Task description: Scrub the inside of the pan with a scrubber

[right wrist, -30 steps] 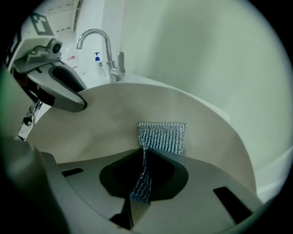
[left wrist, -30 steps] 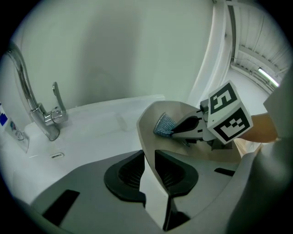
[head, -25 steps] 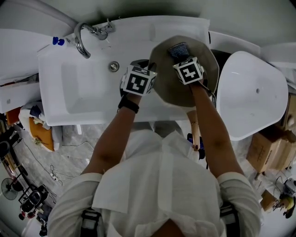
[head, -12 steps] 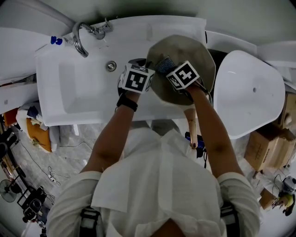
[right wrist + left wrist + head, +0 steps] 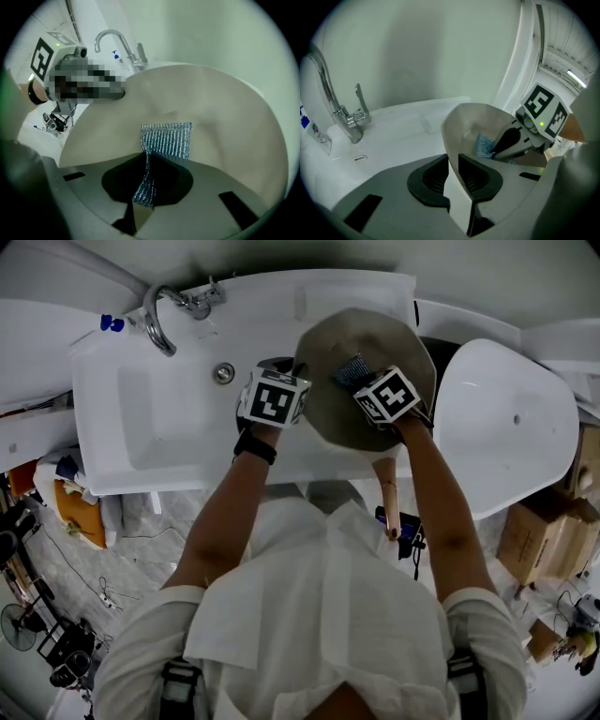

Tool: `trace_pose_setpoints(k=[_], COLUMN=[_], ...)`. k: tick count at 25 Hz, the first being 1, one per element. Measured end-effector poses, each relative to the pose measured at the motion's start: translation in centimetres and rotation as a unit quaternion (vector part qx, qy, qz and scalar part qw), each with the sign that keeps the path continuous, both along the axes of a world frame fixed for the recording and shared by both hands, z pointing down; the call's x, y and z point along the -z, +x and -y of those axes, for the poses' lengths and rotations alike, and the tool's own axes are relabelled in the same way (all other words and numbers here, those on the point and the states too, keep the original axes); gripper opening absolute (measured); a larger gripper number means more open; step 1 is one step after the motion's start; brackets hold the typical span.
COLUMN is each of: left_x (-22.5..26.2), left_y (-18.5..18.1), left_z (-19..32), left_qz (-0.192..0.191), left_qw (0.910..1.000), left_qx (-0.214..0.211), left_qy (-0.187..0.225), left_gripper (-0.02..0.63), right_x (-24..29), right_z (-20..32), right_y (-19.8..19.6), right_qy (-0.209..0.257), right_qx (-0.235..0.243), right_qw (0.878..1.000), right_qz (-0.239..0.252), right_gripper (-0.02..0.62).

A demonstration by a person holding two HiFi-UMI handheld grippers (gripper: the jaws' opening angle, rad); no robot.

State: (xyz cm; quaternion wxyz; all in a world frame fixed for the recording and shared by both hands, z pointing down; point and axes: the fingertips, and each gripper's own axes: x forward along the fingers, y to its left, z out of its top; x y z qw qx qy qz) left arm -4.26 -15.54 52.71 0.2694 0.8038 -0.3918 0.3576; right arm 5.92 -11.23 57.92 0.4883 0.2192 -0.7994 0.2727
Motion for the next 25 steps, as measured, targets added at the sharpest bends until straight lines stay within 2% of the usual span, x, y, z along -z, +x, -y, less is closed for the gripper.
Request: trace_pose_setpoints(k=[5, 10, 12, 16, 20, 22, 25], left_x=[0.1, 0.2, 0.1, 0.0, 0.0, 0.0, 0.0], left_y=[0.0, 0.2, 0.2, 0.1, 0.0, 0.0, 0.0], left_z=[0.0, 0.0, 0.0, 0.0, 0.0, 0.0, 0.0], left_qz=[0.001, 0.000, 0.000, -0.001, 0.001, -0.001, -0.002], left_qw=[1.0000, 1.0000, 1.0000, 1.0000, 1.0000, 1.0000, 1.0000], left_qx=[0.000, -0.001, 0.000, 0.000, 0.000, 0.001, 0.002], left_qy=[0.000, 0.001, 0.002, 0.003, -0.001, -0.002, -0.002], left_gripper=[0.077, 0.077, 0.077, 0.077, 0.075, 0.075, 0.075], right_x=[0.0, 0.1, 0.1, 0.1, -0.1, -0.2, -0.4], right_z=[6.0, 8.6, 8.4, 5.8, 1.6, -1.1, -5.1], right_y=[1.9, 3.5, 3.5, 3.0, 2.4, 2.0, 1.5], right_qy=[0.053, 0.093, 0.095, 0.052, -0.003, -0.043, -0.107], right_qx=[-0.059, -0.072, -0.076, -0.055, -0.007, 0.028, 0.093], right_qw=[0.997, 0.992, 0.992, 0.997, 1.000, 0.998, 0.990], right_qz=[-0.008, -0.042, -0.044, -0.031, -0.022, -0.020, -0.028], right_gripper=[0.035, 0.035, 0.034, 0.034, 0.034, 0.035, 0.035])
